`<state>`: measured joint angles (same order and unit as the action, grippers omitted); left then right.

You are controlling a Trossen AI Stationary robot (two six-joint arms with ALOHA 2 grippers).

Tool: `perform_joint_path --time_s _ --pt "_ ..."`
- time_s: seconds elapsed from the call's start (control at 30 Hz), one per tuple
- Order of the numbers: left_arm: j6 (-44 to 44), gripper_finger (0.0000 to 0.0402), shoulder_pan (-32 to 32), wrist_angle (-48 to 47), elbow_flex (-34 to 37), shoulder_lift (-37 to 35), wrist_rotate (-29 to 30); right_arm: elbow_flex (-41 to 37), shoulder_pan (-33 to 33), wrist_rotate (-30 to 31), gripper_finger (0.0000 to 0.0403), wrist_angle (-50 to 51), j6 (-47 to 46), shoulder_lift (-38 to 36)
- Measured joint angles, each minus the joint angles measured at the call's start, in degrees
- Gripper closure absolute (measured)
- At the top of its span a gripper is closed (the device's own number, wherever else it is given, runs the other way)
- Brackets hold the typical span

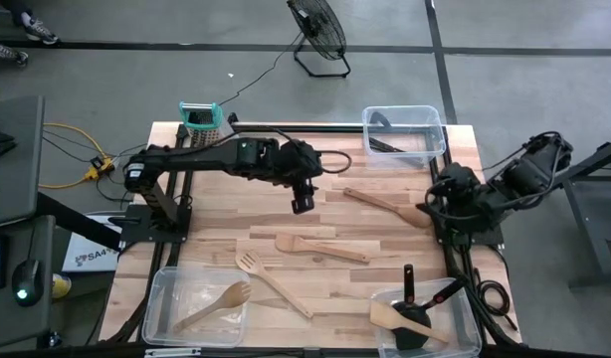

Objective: Pick & Place Kitchen Items
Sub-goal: Put the light brown serving spoon into the bottom left transparent bin

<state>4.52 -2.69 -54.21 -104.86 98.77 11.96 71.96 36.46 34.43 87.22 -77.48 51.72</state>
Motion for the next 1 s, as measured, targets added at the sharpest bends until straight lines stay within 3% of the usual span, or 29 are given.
perform_joint_path --time_s 0.33,0.53,1.0 --pt "1.6 0.0187 -3.6 1.4 -0.1 1.4 -4.0 -0.3 -6.7 1.8 0.0109 0.9 7.8 -2.2" --pt "1.9 0.0187 -5.0 1.7 -0.1 2.0 -4.4 -4.3 -9.5 1.7 0.0109 -1.0 10.8 -4.4" --pt "2.3 0.0187 -4.8 3.1 -0.1 1.9 -4.6 -12.0 -14.2 0.2 0.0109 -13.2 20.0 -9.5"
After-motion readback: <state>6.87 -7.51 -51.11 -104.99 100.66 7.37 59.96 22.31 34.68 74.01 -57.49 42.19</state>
